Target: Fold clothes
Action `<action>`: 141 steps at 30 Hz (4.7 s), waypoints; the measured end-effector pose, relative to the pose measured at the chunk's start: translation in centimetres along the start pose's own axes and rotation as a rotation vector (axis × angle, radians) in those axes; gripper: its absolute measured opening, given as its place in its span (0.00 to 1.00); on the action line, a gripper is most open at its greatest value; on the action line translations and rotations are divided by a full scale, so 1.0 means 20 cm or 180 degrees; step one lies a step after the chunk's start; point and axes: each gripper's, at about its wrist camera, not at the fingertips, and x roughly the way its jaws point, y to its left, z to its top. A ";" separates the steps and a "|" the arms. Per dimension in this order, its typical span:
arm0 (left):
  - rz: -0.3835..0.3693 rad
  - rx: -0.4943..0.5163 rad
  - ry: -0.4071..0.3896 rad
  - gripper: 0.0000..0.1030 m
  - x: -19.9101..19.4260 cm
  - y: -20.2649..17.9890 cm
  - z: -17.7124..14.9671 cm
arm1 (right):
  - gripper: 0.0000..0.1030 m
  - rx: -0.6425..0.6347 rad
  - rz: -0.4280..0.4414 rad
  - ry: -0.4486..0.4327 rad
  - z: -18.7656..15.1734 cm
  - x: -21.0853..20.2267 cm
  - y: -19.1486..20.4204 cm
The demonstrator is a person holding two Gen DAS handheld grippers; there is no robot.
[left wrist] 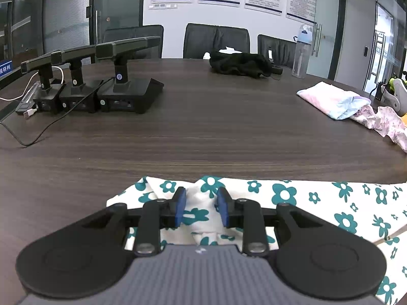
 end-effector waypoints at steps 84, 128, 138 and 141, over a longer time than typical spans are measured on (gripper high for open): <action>-0.0064 0.0463 -0.0107 0.34 0.76 -0.26 1.17 | 0.27 0.1293 -0.1376 -0.0314 1.32 1.30 -0.54; -0.1580 0.0412 0.0318 0.39 -1.07 -0.42 -0.53 | 0.55 0.0722 0.0100 -0.0313 -0.38 -0.20 1.05; -0.1187 0.0529 0.0407 0.07 -0.95 -0.55 -0.59 | 0.04 0.0661 -0.0314 -0.0328 -0.37 -0.13 1.14; -0.1470 -0.0099 0.0307 0.06 -0.98 -0.43 -0.52 | 0.04 0.0925 -0.0287 -0.0488 -0.34 -0.21 1.10</action>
